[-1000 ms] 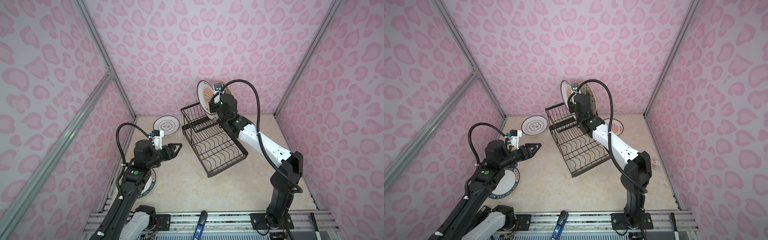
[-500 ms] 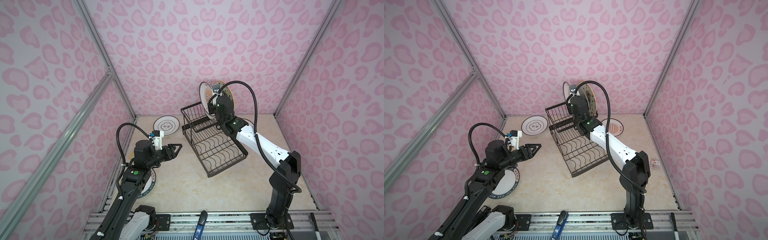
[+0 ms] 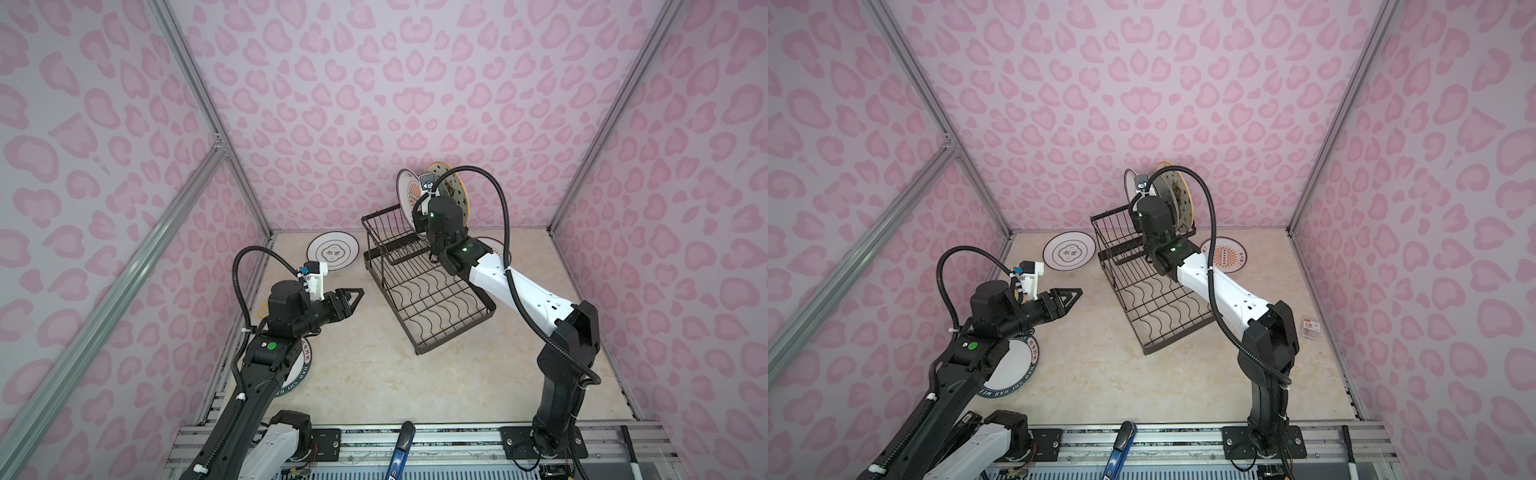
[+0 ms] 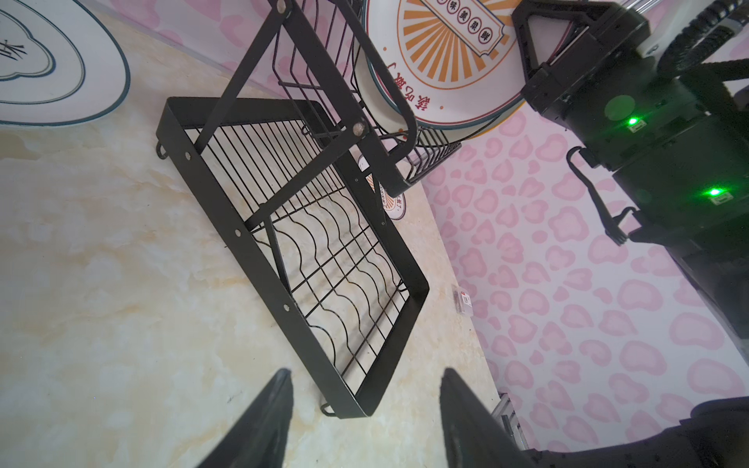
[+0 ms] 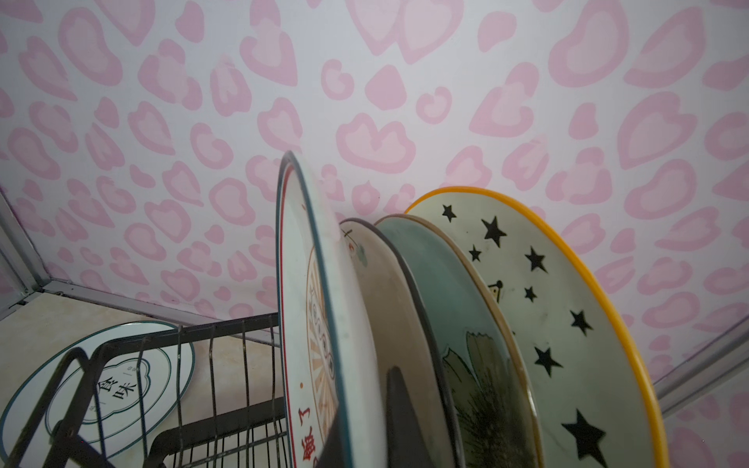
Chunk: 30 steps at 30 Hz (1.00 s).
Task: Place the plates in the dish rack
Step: 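Lower the sunburst plate into the rack slot beside the berry plate with the right gripper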
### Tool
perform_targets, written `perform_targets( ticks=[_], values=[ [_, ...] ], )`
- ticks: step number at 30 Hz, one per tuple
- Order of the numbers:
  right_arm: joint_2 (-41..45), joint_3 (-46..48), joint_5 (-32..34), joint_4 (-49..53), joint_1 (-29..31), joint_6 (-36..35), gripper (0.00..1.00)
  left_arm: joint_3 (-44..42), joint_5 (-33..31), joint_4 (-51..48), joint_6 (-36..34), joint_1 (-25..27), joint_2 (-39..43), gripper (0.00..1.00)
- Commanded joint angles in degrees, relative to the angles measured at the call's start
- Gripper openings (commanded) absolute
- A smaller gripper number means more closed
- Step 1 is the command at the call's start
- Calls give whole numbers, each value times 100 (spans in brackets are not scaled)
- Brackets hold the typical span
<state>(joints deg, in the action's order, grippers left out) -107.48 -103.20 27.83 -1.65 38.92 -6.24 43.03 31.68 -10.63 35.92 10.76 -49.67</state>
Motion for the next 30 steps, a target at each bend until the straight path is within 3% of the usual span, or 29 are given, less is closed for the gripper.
perform_targets(
  ticks=[1,25,30],
  values=[
    [-53,62,98,-301,11,17,0,40,-34,28,-103,-5,6,60],
    [17,468,199,-266,90,91,0,83,-114,3,-156,-4,-111,61],
    [42,441,244,-239,95,47,17,113,-144,-6,-156,-6,-148,61]
  ],
)
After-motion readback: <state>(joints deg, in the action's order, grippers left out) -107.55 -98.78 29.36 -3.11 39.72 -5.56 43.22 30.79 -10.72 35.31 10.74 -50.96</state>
